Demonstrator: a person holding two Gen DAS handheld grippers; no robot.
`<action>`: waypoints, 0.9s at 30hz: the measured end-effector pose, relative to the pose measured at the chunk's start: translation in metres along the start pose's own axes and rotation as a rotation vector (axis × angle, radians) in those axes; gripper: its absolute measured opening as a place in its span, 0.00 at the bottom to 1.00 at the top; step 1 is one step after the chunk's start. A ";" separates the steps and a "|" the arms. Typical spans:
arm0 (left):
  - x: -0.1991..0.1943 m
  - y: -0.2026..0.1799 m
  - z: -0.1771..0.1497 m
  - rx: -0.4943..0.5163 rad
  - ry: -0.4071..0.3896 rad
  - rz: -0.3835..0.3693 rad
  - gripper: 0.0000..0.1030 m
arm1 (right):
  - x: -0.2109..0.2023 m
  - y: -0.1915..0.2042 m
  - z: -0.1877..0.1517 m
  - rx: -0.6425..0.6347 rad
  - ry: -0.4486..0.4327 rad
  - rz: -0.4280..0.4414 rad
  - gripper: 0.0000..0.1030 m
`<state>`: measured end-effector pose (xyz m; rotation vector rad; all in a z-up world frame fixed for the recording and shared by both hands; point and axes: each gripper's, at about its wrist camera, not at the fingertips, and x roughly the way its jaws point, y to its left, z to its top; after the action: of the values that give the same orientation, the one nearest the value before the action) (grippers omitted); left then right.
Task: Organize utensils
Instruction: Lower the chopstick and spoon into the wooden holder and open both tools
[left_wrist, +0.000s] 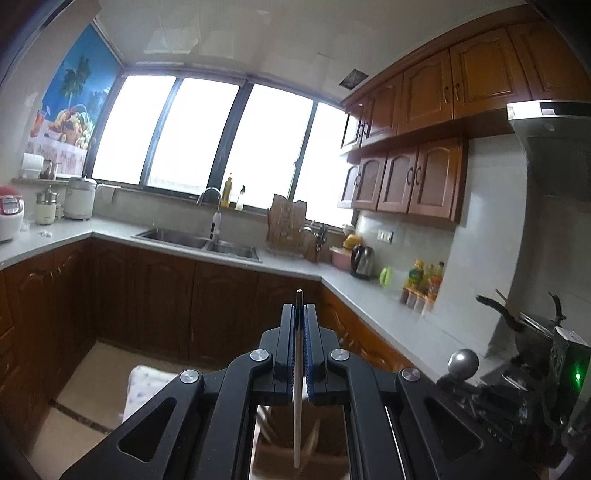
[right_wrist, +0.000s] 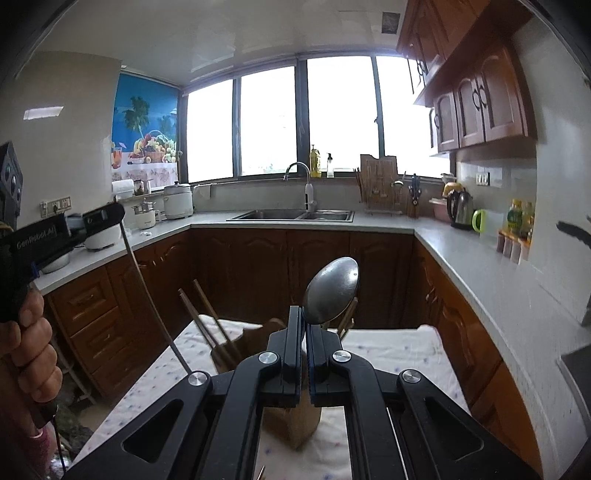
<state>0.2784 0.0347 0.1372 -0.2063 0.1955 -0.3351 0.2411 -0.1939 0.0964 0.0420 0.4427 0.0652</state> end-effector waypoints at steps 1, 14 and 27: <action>0.005 -0.001 -0.004 0.000 -0.003 0.002 0.02 | 0.006 0.001 0.001 -0.007 0.002 -0.002 0.02; 0.106 0.003 -0.079 -0.015 0.079 0.029 0.02 | 0.071 0.013 -0.032 -0.079 0.121 0.001 0.02; 0.130 0.026 -0.089 -0.019 0.140 0.023 0.03 | 0.103 0.006 -0.060 -0.029 0.256 0.068 0.02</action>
<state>0.3870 -0.0015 0.0254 -0.1995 0.3392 -0.3253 0.3082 -0.1790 -0.0017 0.0203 0.6966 0.1451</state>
